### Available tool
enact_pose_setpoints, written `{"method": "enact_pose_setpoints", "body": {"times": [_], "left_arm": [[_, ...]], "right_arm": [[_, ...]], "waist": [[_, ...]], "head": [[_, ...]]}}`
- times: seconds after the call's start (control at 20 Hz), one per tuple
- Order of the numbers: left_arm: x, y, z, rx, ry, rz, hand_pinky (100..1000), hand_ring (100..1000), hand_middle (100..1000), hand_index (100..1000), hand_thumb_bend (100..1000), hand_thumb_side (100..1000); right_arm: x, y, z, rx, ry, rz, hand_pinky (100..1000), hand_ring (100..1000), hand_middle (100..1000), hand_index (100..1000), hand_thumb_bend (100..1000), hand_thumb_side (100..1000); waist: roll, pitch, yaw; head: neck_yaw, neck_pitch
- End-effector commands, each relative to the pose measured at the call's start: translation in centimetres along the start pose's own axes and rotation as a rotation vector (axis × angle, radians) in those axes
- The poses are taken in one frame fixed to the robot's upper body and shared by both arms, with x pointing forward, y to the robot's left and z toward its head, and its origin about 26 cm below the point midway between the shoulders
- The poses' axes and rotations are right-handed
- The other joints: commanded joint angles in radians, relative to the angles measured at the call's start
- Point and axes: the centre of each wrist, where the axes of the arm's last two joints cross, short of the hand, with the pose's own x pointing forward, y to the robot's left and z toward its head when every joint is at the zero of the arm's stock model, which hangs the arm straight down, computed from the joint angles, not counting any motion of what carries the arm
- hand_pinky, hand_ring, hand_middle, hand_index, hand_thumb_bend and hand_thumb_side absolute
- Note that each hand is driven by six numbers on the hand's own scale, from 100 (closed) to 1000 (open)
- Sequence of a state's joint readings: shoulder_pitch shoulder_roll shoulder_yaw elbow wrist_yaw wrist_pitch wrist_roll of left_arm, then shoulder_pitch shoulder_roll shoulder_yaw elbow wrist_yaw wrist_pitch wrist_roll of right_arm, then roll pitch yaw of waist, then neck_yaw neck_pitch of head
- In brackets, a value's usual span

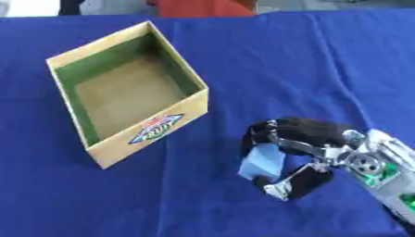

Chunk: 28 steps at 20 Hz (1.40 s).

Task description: Pick up objects on the table and place them in the box.

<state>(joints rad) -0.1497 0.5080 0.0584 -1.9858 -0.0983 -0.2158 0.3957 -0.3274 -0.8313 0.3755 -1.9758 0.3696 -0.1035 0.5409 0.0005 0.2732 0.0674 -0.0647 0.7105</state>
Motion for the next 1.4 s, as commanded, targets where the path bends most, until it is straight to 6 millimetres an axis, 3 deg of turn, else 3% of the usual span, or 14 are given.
{"method": "enact_pose_setpoints", "body": {"times": [0.05, 0.3, 0.8, 1.2, 1.4], "left_arm": [[0.5, 0.5, -0.7, 0.003, -0.032, -0.004, 801, 816, 722, 808, 360, 1000], [0.5, 0.5, -0.8, -0.004, -0.037, -0.004, 801, 815, 720, 807, 360, 1000], [1.0, 0.0, -1.7, -0.030, -0.068, 0.024, 799, 811, 716, 806, 362, 1000], [1.4, -0.5, -2.4, -0.047, -0.095, 0.052, 798, 809, 713, 805, 362, 1000], [1.6, -0.7, -2.8, -0.054, -0.109, 0.067, 797, 809, 709, 804, 362, 1000]], "right_arm": [[0.4, -2.2, 0.6, -0.014, -0.015, 0.042, 601, 784, 780, 711, 100, 256], [1.4, -5.5, 0.0, -0.010, -0.047, 0.133, 612, 789, 784, 719, 100, 234], [6.1, -13.0, -3.0, -0.094, -0.132, 0.309, 608, 775, 781, 720, 100, 200], [5.0, -16.6, -8.0, -0.124, -0.143, 0.332, 613, 774, 783, 722, 100, 206], [3.2, -17.7, -11.2, -0.147, -0.102, 0.317, 617, 773, 783, 720, 100, 208]], "waist": [[-0.002, -0.020, 0.000], [-0.009, -0.026, 0.004], [-0.018, -0.026, 0.027], [-0.031, -0.014, 0.047], [-0.038, -0.009, 0.054]], "head": [[0.003, -0.007], [0.002, -0.007], [-0.039, -0.014], [-0.089, -0.003], [-0.104, -0.014]]}}
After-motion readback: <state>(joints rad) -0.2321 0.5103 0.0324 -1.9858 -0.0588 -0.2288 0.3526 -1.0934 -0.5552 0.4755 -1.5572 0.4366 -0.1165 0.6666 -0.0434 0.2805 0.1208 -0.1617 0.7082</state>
